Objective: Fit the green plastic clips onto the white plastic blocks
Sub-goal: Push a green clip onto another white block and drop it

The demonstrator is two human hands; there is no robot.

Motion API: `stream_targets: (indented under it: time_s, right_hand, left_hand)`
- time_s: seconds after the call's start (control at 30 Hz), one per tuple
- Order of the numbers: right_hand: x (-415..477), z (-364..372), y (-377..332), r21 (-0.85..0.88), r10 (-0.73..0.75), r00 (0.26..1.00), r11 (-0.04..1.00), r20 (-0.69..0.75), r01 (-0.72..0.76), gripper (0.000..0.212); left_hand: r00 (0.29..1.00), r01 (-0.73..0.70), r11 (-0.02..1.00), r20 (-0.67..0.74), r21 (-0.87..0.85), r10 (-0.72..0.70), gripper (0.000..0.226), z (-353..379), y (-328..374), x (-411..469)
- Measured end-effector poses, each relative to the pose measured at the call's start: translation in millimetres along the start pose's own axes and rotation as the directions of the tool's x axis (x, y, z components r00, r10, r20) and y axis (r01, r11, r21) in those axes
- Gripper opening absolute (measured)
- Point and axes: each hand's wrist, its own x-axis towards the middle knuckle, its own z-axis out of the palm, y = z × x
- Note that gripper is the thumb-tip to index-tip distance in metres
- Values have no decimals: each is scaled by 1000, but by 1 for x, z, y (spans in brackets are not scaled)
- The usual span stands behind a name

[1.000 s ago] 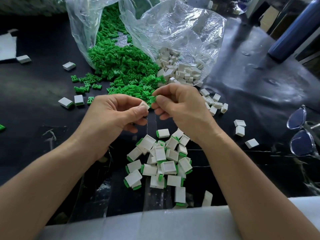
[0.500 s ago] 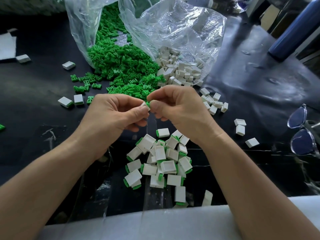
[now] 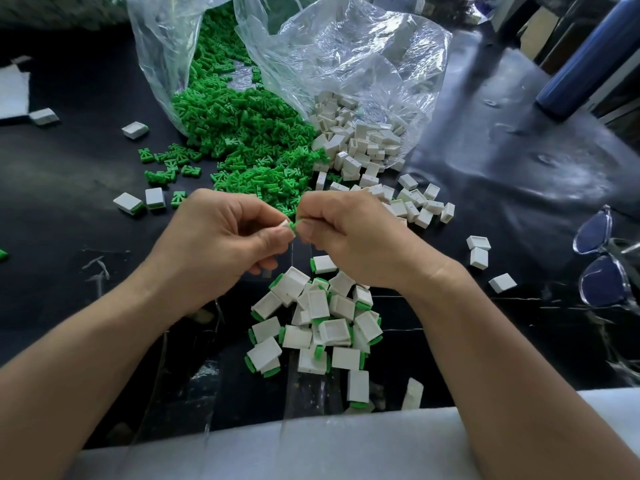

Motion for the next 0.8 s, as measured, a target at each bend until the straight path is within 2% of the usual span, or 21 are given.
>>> stream_targets:
  time_s: [0.17, 0.23, 0.3, 0.37, 0.43, 0.57, 0.63, 0.7, 0.8]
  right_hand:
    - [1, 1, -1, -221, -55, 996, 973, 71, 70, 23]
    - [0, 1, -1, -225, -69, 995, 971, 69, 83, 28]
    - [-1, 0, -3, -108, -87, 996, 991, -33, 83, 29]
    - [-1, -1, -3, 22, -82, 989, 996, -122, 86, 22]
    - [-1, -1, -3, 60, -80, 986, 994, -146, 90, 19]
    - [0, 1, -1, 65, -27, 989, 997, -149, 37, 23]
    - [0, 1, 0, 170, 46, 992, 985, -121, -25, 25]
    - [0, 0, 0, 356, 108, 991, 932, -77, -74, 32]
    - [1, -3, 2, 578, 215, 976, 797, -5, -173, 49]
  left_hand:
    - [999, -49, 980, 26, 191, 45, 17, 1, -6, 0]
    - [998, -52, 984, 26, 167, 49, 13, 2, -5, -1]
    - [999, -32, 999, 3, 9, 32, 4, 0, -2, 0]
    - [1000, 0, 992, -10, -124, -1, 14, -1, 2, 1]
    - [999, 30, 976, -25, -216, -36, 14, 1, 2, 1]
    - [998, 25, 976, -51, -216, -37, 13, 6, 1, 2]
    - [997, 44, 970, -46, -239, -56, 15, 5, 0, 4]
    - [996, 54, 961, -49, -271, -70, 16, 4, -1, 5]
    - [996, 30, 948, -69, -317, -55, 12, 5, -1, 5]
